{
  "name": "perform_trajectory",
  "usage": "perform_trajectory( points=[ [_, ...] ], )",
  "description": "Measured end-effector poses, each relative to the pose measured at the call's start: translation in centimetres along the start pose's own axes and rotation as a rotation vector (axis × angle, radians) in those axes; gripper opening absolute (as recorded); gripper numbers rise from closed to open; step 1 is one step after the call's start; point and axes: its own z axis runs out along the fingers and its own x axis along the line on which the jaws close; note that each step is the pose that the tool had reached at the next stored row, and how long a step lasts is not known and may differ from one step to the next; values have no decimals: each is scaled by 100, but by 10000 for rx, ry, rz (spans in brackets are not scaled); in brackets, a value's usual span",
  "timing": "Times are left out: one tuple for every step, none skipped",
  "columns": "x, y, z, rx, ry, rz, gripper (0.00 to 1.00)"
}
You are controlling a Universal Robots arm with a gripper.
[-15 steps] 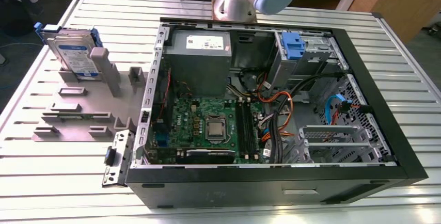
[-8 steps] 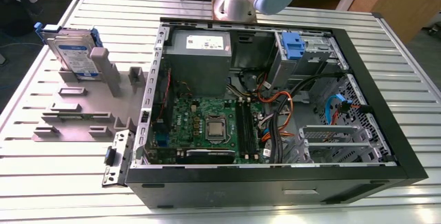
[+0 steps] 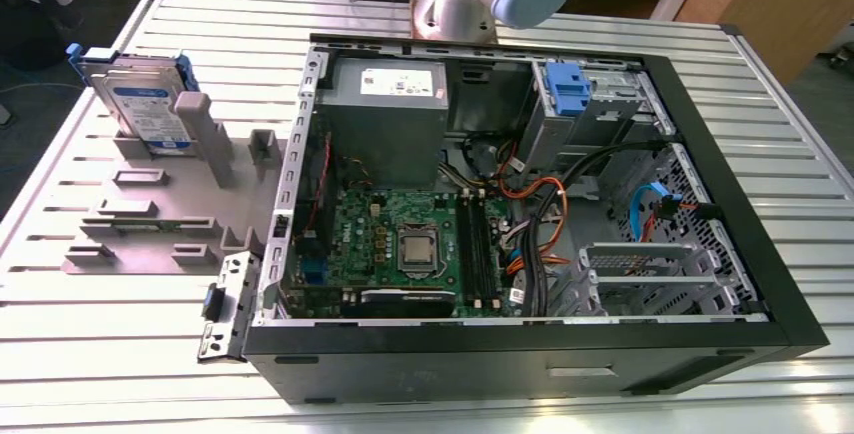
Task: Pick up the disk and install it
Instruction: 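Pick up the disk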
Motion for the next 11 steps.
perform_trajectory(
  points=[
    [0,0,1,0,5,-132,11],
    [0,0,1,-1,10,-273,11],
    [0,0,0,0,17,-425,11],
    [0,0,0,0,24,-569,11],
    [0,0,0,0,29,-694,11],
    [0,0,1,0,33,-816,11],
    [0,0,0,0,39,-935,11],
    [0,0,0,0,44,-1049,11],
    [0,0,0,0,49,-1153,11],
    [-1,0,0,0,52,-1239,11],
    [-1,0,1,-1,55,-1324,11]
  ],
)
